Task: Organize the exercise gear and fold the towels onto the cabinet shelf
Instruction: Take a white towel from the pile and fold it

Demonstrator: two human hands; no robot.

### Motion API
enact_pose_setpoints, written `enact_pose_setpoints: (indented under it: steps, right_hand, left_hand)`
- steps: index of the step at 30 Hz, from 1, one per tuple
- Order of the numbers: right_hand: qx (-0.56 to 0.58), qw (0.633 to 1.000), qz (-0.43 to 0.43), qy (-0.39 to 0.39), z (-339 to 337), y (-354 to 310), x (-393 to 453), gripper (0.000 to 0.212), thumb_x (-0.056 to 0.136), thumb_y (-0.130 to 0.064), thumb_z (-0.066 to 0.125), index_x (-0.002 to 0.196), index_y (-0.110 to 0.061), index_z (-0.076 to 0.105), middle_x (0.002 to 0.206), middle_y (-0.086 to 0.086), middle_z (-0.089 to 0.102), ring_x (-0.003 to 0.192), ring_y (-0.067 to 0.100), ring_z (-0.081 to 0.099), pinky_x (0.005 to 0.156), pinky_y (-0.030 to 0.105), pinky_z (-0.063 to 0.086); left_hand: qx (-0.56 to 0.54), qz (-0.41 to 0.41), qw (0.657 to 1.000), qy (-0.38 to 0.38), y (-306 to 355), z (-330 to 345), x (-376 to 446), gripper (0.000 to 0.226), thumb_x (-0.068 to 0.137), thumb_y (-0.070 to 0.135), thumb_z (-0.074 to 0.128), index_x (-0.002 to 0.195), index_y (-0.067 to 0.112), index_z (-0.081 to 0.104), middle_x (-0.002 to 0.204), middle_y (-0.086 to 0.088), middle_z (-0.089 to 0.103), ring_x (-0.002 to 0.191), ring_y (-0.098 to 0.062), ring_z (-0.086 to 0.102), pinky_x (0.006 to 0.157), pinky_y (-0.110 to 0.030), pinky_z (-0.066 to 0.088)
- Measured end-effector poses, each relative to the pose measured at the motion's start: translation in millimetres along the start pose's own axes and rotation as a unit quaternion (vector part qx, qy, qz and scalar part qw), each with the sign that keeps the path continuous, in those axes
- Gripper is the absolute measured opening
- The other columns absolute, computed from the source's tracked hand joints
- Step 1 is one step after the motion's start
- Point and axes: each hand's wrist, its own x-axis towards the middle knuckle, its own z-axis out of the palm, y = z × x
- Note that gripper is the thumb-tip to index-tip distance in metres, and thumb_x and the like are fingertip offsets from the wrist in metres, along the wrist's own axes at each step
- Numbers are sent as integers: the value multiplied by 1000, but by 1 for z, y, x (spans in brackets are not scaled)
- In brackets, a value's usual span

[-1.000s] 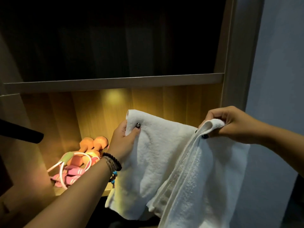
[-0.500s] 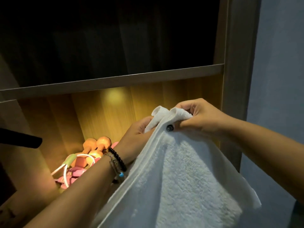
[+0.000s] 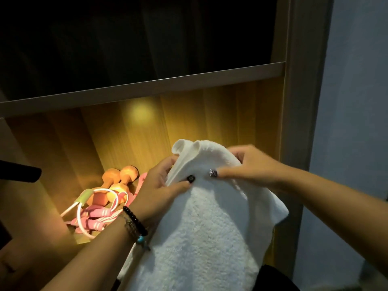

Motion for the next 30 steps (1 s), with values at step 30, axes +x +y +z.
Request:
enact_pose_setpoints:
  steps: [30]
  right_hand:
    - [-259, 957, 128, 22, -63, -51, 28, 68, 38, -80, 61, 62, -18, 72, 64, -2, 65, 67, 15, 63, 56, 25, 43]
  left_hand:
    - [50, -287, 956, -20, 38, -125, -23, 31, 85, 23, 60, 117, 23, 63, 109, -6, 73, 95, -29, 71, 72, -39, 58]
